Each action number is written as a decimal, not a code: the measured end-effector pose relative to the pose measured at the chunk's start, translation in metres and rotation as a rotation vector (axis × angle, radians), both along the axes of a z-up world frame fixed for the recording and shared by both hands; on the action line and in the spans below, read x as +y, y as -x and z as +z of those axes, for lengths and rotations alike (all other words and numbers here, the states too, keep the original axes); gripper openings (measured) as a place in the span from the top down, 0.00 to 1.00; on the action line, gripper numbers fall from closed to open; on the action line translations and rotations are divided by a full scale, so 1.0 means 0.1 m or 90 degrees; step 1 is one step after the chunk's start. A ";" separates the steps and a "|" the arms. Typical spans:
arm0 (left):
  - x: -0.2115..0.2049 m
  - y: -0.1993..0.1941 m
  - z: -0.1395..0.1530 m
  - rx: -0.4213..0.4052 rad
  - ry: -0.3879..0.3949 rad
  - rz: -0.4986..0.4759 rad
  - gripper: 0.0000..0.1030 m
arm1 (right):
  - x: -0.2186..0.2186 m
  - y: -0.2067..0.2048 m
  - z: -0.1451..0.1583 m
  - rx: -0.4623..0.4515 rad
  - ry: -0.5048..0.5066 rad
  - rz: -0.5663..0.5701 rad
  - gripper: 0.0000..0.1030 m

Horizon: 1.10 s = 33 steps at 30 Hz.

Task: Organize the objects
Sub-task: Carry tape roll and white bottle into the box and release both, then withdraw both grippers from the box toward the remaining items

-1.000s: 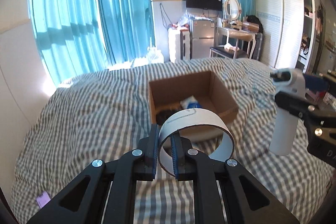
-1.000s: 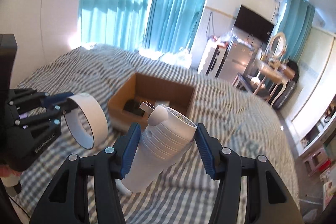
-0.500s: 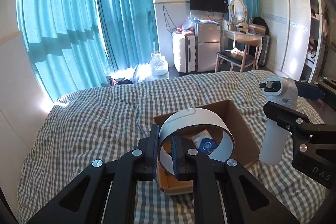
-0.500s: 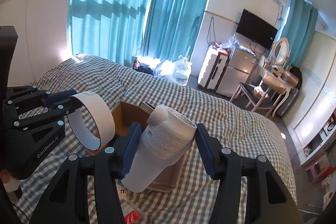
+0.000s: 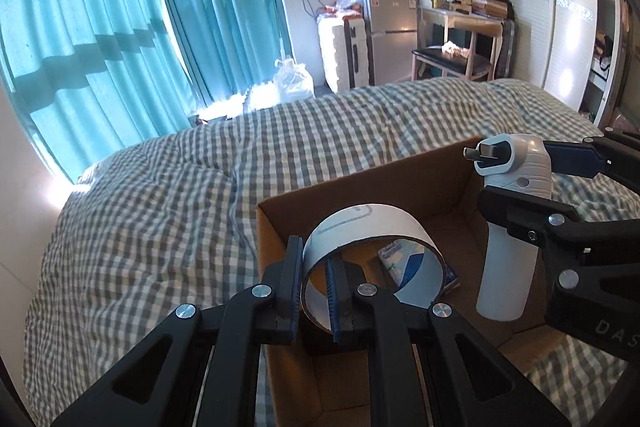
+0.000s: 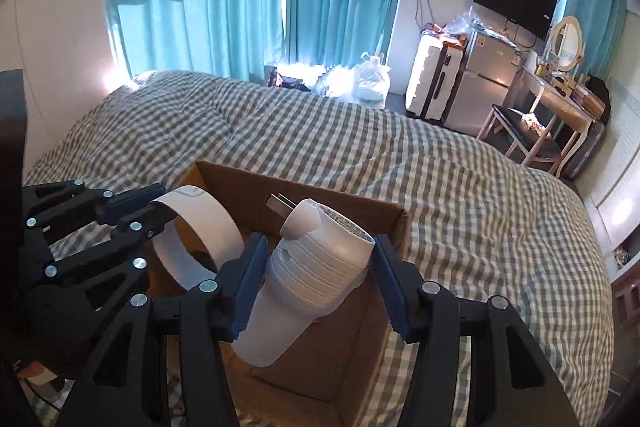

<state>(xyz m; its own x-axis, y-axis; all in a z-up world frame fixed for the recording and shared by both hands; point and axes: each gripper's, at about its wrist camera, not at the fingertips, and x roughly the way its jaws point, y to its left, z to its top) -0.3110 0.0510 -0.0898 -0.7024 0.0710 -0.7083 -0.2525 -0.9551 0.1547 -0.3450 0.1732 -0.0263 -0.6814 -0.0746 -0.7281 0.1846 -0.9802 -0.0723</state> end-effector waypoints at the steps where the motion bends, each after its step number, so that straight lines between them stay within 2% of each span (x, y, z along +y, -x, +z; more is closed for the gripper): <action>1: 0.01 0.04 -0.06 -0.007 0.001 0.001 0.89 | 0.00 0.03 -0.04 -0.005 0.005 0.003 0.48; 8: 0.02 0.18 -0.29 -0.034 -0.004 -0.004 0.89 | -0.01 0.17 -0.31 -0.029 -0.007 0.015 0.48; 14: -0.01 0.20 -0.32 -0.050 -0.022 -0.016 0.89 | -0.03 0.15 -0.40 -0.041 0.011 0.028 0.47; 16: -0.01 0.20 -0.29 -0.061 -0.040 -0.023 0.88 | -0.04 0.12 -0.36 -0.033 0.016 0.031 0.38; 17: 0.00 0.17 -0.27 -0.063 -0.043 -0.026 0.87 | -0.03 0.10 -0.32 -0.028 0.023 0.030 0.31; 19: -0.01 0.12 -0.20 -0.055 -0.038 -0.029 0.86 | 0.00 0.02 -0.22 -0.015 0.037 0.026 0.30; 22: -0.03 0.00 -0.06 -0.042 -0.033 -0.025 0.75 | 0.05 -0.10 -0.07 -0.002 0.040 0.012 0.30; 25: -0.05 -0.17 0.14 -0.030 -0.044 -0.024 0.59 | 0.13 -0.29 0.14 0.011 0.049 0.002 0.29; 27: -0.09 -0.30 0.30 -0.009 -0.053 -0.011 0.40 | 0.15 -0.45 0.32 0.030 0.044 -0.005 0.28; 28: -0.10 -0.39 0.39 0.004 -0.058 -0.007 0.35 | 0.16 -0.53 0.40 0.039 0.042 -0.007 0.27; 29: -0.12 -0.47 0.47 0.013 -0.064 -0.007 0.24 | 0.16 -0.63 0.52 0.051 0.040 -0.010 0.24; 30: -0.13 -0.56 0.56 0.022 -0.071 -0.006 0.17 | 0.15 -0.71 0.60 0.059 0.038 -0.012 0.22; 33: -0.16 -0.81 0.79 0.038 -0.084 -0.008 0.16 | 0.15 -0.99 0.86 0.083 0.034 -0.020 0.22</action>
